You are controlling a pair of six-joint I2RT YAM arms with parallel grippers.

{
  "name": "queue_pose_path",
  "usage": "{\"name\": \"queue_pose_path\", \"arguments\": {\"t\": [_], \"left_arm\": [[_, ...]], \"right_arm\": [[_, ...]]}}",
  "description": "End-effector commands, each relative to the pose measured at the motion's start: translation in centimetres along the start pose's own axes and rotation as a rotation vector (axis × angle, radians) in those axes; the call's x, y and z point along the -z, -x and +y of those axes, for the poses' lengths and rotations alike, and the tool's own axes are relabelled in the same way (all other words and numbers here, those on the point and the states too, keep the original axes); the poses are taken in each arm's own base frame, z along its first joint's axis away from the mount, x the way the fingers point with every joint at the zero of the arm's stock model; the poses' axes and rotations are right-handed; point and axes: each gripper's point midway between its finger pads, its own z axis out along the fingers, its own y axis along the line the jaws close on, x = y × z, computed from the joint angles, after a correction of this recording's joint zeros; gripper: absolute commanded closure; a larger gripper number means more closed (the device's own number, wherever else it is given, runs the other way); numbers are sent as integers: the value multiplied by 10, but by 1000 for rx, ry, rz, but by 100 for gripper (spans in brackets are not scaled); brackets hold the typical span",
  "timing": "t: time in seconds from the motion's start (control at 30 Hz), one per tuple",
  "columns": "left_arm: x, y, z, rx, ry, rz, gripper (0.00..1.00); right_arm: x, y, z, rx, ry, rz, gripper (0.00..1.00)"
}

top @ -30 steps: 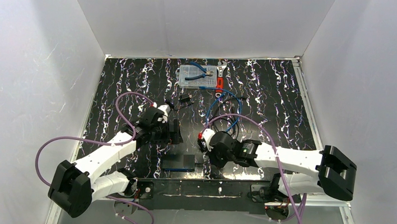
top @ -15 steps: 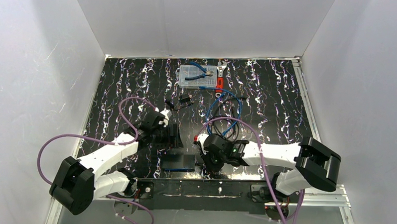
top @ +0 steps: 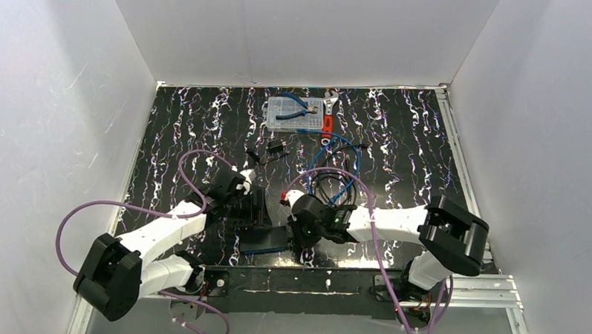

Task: Insert the plug into the switch port
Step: Adjust the switch port at the center of the board.

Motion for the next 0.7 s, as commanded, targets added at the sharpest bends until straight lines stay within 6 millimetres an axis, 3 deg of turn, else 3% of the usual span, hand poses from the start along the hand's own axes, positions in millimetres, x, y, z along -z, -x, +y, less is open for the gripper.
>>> {"name": "queue_pose_path", "arguments": {"t": [0.0, 0.5, 0.67], "left_arm": [[2, -14, 2, 15, -14, 27, 35], [9, -25, 3, 58, -38, 8, 37], [13, -27, 5, 68, -37, -7, 37]], "right_arm": [[-7, 40, 2, 2, -38, -116, 99], [-26, 95, -23, 69, -99, -172, 99], [-24, 101, -25, 102, -88, -172, 99]]}}
